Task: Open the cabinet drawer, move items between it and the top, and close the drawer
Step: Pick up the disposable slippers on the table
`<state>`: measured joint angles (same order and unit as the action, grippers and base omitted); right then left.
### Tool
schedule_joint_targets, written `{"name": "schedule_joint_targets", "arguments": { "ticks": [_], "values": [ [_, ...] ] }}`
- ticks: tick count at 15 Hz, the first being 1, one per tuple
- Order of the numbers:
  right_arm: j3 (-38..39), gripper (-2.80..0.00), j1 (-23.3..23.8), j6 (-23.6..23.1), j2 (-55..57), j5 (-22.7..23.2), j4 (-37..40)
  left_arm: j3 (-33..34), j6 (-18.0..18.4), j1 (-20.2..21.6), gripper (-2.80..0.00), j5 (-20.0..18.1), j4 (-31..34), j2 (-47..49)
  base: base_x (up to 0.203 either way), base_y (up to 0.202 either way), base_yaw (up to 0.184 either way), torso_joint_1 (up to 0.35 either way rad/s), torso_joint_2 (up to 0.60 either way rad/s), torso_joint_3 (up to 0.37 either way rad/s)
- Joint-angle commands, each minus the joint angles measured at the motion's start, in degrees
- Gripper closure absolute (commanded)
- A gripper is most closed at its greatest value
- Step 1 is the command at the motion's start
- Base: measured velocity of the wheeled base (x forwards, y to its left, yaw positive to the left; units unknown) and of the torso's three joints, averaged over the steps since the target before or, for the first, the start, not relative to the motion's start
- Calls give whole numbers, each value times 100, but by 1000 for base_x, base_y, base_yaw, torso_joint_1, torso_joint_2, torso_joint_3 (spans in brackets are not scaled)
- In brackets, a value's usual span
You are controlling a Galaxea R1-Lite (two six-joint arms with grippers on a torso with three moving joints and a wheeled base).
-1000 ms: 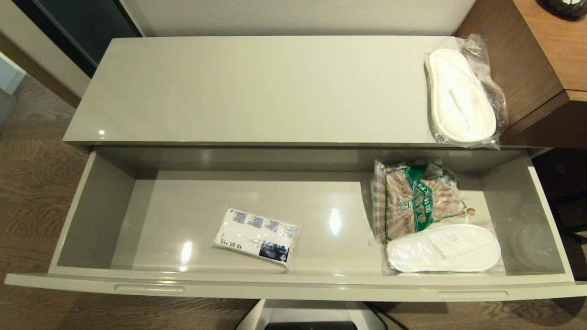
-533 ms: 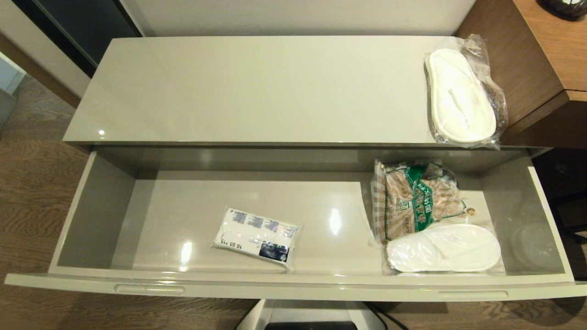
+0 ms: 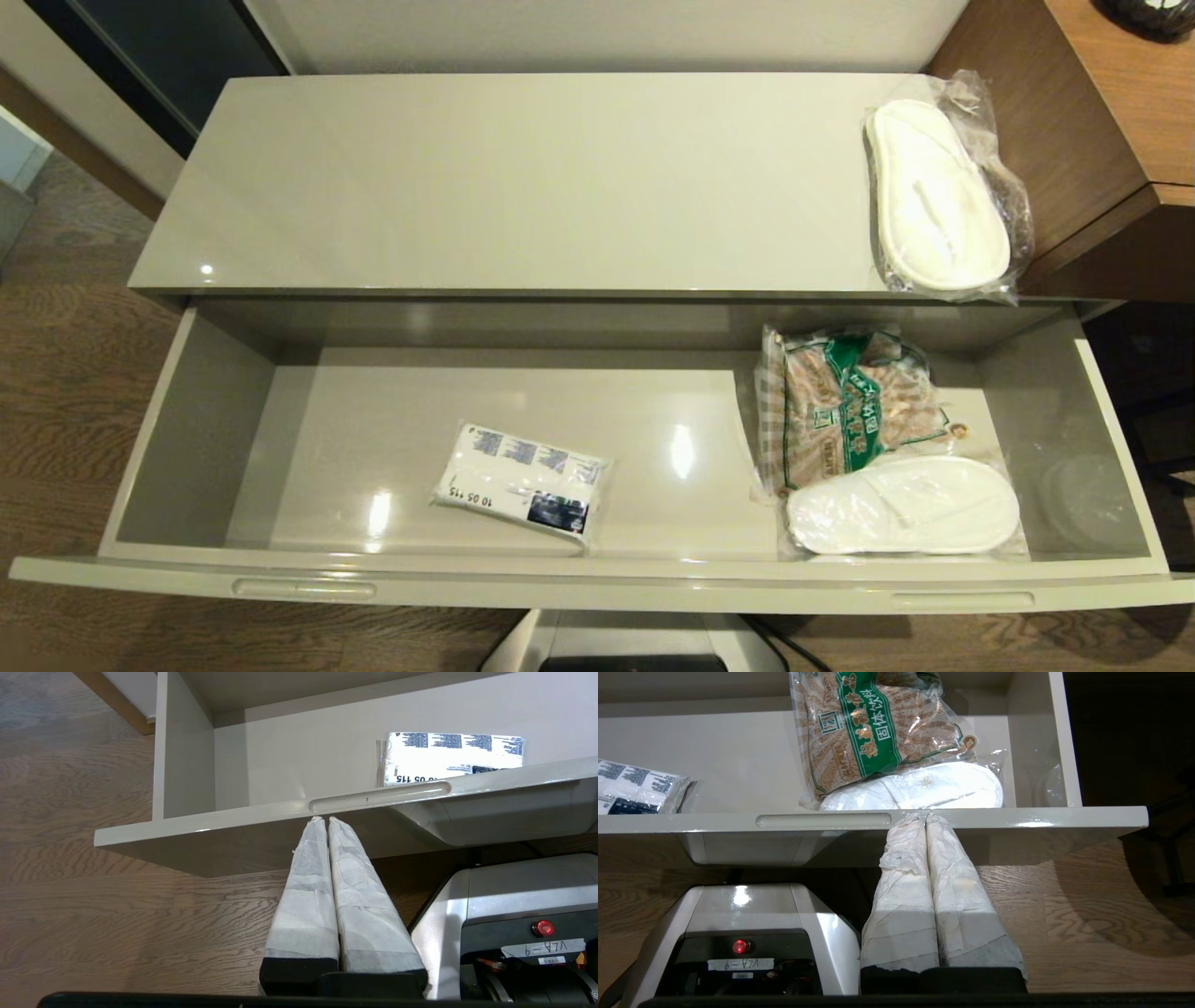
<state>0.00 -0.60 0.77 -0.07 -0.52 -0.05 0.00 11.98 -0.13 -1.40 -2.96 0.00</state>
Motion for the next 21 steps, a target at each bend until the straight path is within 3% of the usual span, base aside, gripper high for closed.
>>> {"name": "schedule_joint_targets", "arguments": {
  "ticks": [1, 14, 17, 19, 21],
  "values": [
    [9, 0, -2, 2, -125, 0, -4, 0, 6, -4, 0, 0, -3, 9, 0, 0, 0, 0, 0, 0],
    [-21, 0, -2, 132, -125, -72, -80, 0, 6, -4, 0, 0, -3, 9, 0, 0, 0, 0, 0, 0],
    [-700, 0, -2, 383, -125, -361, 140, 0, 6, -4, 0, 0, -3, 9, 0, 0, 0, 0, 0, 0],
    [-1328, 0, -2, 904, -125, -193, 1008, 0, 6, -4, 0, 0, -3, 9, 0, 0, 0, 0, 0, 0],
    [-2812, 0, -2, 1533, -125, 243, 2302, 0, 6, -4, 0, 0, -3, 9, 0, 0, 0, 0, 0, 0]
  ]
}}
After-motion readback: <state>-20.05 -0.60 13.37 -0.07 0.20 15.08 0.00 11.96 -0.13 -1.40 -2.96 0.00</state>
